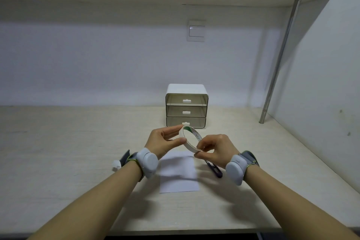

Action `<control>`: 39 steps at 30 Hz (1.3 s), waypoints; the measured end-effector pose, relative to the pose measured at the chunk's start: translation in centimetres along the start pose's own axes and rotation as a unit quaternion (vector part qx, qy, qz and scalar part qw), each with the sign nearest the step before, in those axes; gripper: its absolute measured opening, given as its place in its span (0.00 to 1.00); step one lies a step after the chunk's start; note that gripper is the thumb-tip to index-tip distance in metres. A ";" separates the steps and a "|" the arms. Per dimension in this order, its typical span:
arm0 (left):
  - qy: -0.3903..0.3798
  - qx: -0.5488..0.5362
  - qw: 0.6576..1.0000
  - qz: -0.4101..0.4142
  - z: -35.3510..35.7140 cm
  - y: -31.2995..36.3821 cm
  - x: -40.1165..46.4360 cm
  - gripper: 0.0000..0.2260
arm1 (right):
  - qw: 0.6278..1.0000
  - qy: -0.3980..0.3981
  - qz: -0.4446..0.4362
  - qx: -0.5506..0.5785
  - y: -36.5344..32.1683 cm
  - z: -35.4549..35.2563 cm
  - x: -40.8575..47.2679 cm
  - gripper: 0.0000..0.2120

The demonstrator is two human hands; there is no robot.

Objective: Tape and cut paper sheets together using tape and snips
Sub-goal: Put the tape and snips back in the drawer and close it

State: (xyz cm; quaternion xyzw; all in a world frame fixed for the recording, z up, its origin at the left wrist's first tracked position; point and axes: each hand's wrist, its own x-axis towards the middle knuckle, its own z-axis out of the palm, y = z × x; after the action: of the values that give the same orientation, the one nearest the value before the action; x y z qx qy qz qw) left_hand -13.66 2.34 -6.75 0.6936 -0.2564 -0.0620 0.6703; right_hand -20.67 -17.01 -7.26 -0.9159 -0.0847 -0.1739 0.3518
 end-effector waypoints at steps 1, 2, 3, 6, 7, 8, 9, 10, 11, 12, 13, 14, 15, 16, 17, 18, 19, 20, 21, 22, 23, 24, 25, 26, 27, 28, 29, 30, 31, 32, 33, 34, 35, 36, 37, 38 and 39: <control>0.005 -0.006 1.000 -0.001 0.0 -0.1 0.0 0.17 | 1.000 -0.002 0.002 0.003 0.1 0.1 0.0 0.06; 0.016 -0.008 1.000 -0.002 0.1 -0.1 0.1 0.15 | 1.000 -0.004 0.005 0.006 0.1 0.1 0.1 0.07; 0.028 -0.006 1.000 -0.003 0.1 -0.1 0.2 0.13 | 1.000 -0.006 0.007 0.007 0.2 0.2 0.1 0.07; 0.060 0.014 0.998 -0.009 0.2 -0.6 1.1 0.10 | 1.000 -0.005 0.016 0.004 0.5 0.2 0.5 0.07; 0.070 0.021 0.997 -0.009 0.2 -0.7 1.6 0.09 | 1.000 0.001 0.022 0.004 0.6 0.1 0.7 0.06; 0.080 0.029 0.996 -0.009 0.3 -0.7 2.0 0.08 | 0.999 0.011 0.030 0.007 0.7 0.0 1.0 0.06; 0.089 0.040 0.995 -0.012 0.4 -0.8 2.5 0.07 | 0.999 0.023 0.036 0.007 0.9 -0.1 1.3 0.06; 0.097 0.048 0.994 -0.018 0.5 -0.8 3.1 0.07 | 0.998 0.039 0.042 0.007 1.1 -0.3 1.7 0.05; 0.106 0.051 0.993 -0.028 0.6 -0.8 3.8 0.07 | 0.997 0.056 0.048 0.007 1.3 -0.5 2.0 0.04; 0.116 0.053 0.991 -0.039 0.7 -0.9 4.7 0.07 | 0.996 0.073 0.052 0.007 1.7 -0.7 2.5 0.04; 0.126 0.058 0.989 -0.053 0.8 -0.9 5.5 0.06 | 0.994 0.089 0.056 0.006 2.0 -1.0 3.0 0.03; 0.138 0.067 0.986 -0.066 0.9 -0.9 6.4 0.06 | 0.993 0.104 0.059 -0.001 2.3 -1.4 3.5 0.04; 0.149 0.084 0.982 -0.081 1.0 -0.7 7.5 0.04 | 0.991 0.115 0.060 -0.013 2.7 -2.0 4.1 0.04; 0.160 0.101 0.977 -0.096 0.9 -0.5 8.0 0.02 | 0.990 0.123 0.058 -0.022 2.7 -2.4 4.4 0.05; 0.166 0.112 0.973 -0.113 0.9 -0.3 9.1 0.02 | 0.989 0.131 0.055 -0.031 2.8 -3.0 5.0 0.05; 0.166 0.113 0.971 -0.131 1.0 -0.1 10.0 0.04 | 0.989 0.137 0.050 -0.039 2.9 -3.5 5.5 0.05; 0.165 0.108 0.968 -0.155 1.2 0.2 11.1 0.06 | 0.988 0.142 0.046 -0.047 3.0 -4.0 6.1 0.05; 0.168 0.086 0.966 -0.178 1.4 0.6 12.1 0.08 | 0.987 0.145 0.042 -0.054 3.1 -4.4 6.8 0.05; 0.175 0.052 0.963 -0.198 1.7 0.8 13.2 0.10 | 0.986 0.147 0.041 -0.062 3.3 -4.9 7.5 0.06; 0.180 0.002 0.960 -0.216 2.1 1.1 13.8 0.11 | 0.986 0.146 0.040 -0.069 3.5 -5.2 8.0 0.06; 0.179 -0.060 0.954 -0.231 2.5 1.4 14.6 0.11 | 0.986 0.145 0.040 -0.075 3.6 -5.5 8.6 0.06; 0.169 -0.113 0.949 -0.241 2.9 1.6 15.0 0.09 | 0.986 0.144 0.039 -0.078 3.8 -5.7 9.0 0.06; 0.155 -0.144 0.945 -0.251 3.2 1.5 15.4 0.08 | 0.985 0.144 0.038 -0.081 3.9 -5.9 9.3 0.06; 0.150 -0.154 0.941 -0.260 3.3 1.2 16.0 0.10 | 0.985 0.144 0.037 -0.083 4.1 -6.1 9.6 0.06; 0.147 -0.158 0.939 -0.266 3.5 1.0 16.5 0.12 | 0.985 0.143 0.037 -0.087 4.3 -6.3 9.9 0.06; 0.151 -0.155 0.940 -0.265 3.6 0.9 16.8 0.14 | 0.985 0.142 0.038 -0.089 4.3 -6.4 9.9 0.06; 0.156 -0.154 0.940 -0.262 3.6 0.7 17.2 0.15 | 0.985 0.141 0.038 -0.093 4.4 -6.5 10.1 0.05; 0.156 -0.148 0.940 -0.264 3.7 0.5 17.6 0.15 | 0.985 0.139 0.038 -0.096 4.5 -6.5 10.3 0.05; 0.145 -0.145 0.941 -0.268 3.7 0.3 17.9 0.16 | 0.985 0.140 0.037 -0.098 4.5 -6.6 10.4 0.05; 0.138 -0.148 0.940 -0.275 3.7 0.2 18.1 0.15 | 0.984 0.143 0.038 -0.098 4.5 -6.7 10.6 0.05; 0.136 -0.150 0.939 -0.278 3.7 0.1 18.3 0.15 | 0.984 0.147 0.038 -0.097 4.5 -6.8 10.7 0.05; 0.138 -0.154 0.937 -0.281 3.8 -0.1 18.3 0.14 | 0.983 0.151 0.037 -0.095 4.5 -6.9 10.9 0.05; 0.145 -0.161 0.933 -0.287 3.9 -0.1 18.2 0.13 | 0.983 0.153 0.037 -0.094 4.5 -6.9 11.0 0.05; 0.156 -0.168 0.928 -0.294 4.0 0.0 18.0 0.12 | 0.983 0.155 0.037 -0.092 4.4 -7.0 11.3 0.05; 0.164 -0.170 0.925 -0.297 4.0 0.0 17.8 0.12 | 0.983 0.161 0.037 -0.086 4.3 -7.0 11.5 0.05; 0.170 -0.172 0.923 -0.298 4.1 -0.1 17.7 0.11 | 0.982 0.168 0.036 -0.079 4.1 -7.0 11.9 0.05; 0.176 -0.178 0.921 -0.298 4.1 -0.3 17.5 0.11 | 0.982 0.174 0.033 -0.072 3.9 -6.9 12.3 0.05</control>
State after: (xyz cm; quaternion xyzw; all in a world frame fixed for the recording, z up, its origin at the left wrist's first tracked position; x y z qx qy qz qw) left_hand -0.31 -9.02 -2.91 0.6068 0.0996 -0.1802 0.7677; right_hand -10.01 -24.17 -0.24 -0.8970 0.0207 -0.3242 0.2997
